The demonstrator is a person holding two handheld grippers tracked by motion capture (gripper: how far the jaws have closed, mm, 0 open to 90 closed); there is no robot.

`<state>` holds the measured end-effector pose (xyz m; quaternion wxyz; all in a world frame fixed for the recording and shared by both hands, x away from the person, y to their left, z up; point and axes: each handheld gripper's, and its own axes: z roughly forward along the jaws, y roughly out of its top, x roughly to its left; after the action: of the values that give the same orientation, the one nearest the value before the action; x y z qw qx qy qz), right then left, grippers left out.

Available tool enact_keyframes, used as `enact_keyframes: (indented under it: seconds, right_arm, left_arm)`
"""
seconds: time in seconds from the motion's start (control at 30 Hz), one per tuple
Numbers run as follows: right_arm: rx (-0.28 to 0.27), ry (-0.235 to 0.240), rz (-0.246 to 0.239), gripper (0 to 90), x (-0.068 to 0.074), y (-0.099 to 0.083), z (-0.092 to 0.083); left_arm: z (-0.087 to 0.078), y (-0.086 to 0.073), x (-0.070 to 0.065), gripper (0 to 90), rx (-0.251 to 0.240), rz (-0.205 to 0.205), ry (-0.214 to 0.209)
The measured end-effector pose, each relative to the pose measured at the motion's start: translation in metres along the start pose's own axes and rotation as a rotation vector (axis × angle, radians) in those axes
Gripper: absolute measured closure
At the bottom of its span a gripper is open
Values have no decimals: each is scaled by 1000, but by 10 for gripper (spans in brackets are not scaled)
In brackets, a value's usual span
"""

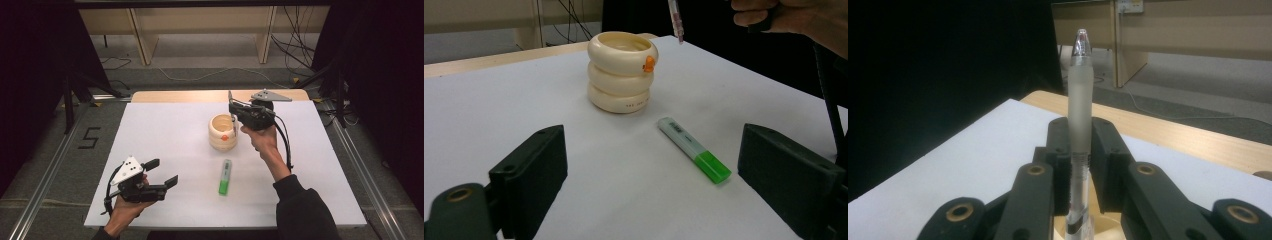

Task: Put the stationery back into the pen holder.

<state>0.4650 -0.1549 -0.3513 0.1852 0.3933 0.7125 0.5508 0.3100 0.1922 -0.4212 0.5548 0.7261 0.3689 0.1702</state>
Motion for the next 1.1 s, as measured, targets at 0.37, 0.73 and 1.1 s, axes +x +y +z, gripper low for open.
enact_keyframes:
  seconds: [0.37, 0.73, 1.1]
  right_arm:
    - [-7, -11, -6, 802, 5, 8, 13]
    - [-12, -25, -9, 802, 6, 11, 23]
    - [-13, -46, -2, 802, 4, 10, 36]
  left_arm:
    - [0, 0, 0, 119, -2, 1, 0]
    - [0, 0, 0, 119, -2, 1, -1]
    - [-1, 0, 0, 118, -5, 0, 0]
